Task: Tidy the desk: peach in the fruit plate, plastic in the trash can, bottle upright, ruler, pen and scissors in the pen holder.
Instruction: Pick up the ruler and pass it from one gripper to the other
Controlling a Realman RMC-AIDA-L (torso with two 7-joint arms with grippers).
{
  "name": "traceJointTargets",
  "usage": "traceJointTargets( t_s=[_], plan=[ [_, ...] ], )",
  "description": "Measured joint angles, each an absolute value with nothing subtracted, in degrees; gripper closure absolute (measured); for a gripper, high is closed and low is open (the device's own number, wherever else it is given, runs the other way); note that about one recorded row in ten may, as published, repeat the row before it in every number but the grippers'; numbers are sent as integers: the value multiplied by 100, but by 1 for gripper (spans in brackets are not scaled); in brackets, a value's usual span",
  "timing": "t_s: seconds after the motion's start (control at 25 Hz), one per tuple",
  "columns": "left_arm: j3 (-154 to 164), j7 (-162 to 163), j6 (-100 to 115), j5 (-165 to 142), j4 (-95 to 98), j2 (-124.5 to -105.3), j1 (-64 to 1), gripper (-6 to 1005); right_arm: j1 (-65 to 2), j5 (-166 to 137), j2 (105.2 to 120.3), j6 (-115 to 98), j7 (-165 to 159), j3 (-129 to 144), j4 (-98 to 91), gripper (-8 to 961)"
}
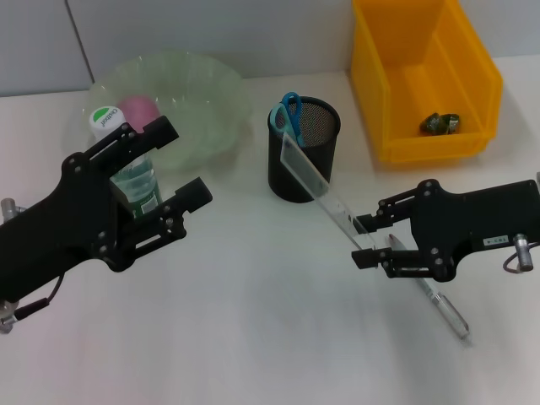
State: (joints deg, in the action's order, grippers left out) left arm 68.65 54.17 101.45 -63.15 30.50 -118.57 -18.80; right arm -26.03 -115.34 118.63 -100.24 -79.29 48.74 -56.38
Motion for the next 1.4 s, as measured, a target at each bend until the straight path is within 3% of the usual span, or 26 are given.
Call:
traceJointTargets(
  t_s=[0.4, 0.92, 1.28, 1.4],
  plan=[
    [6881, 5471, 10392, -6273, 2903, -11857, -1931, 215, -2661, -11060, 11882, -10195, -7324, 4616, -5142, 560],
    [6979, 5429, 10820, -6560, 2841, -11799, -2236, 215, -2926, -10868, 11702, -11368, -7082, 4620, -4424, 559],
    [6950, 5291, 10954, -6659, 2883, -11794, -2270, 215, -2988, -10868, 11688, -11725, -7024, 4621, -4371, 560],
    [6856, 5283, 10869, -6636, 2861, -11823, -2251, 215, -2932, -10704, 11786, -11582, -6952, 4265, -4385, 560]
  ],
)
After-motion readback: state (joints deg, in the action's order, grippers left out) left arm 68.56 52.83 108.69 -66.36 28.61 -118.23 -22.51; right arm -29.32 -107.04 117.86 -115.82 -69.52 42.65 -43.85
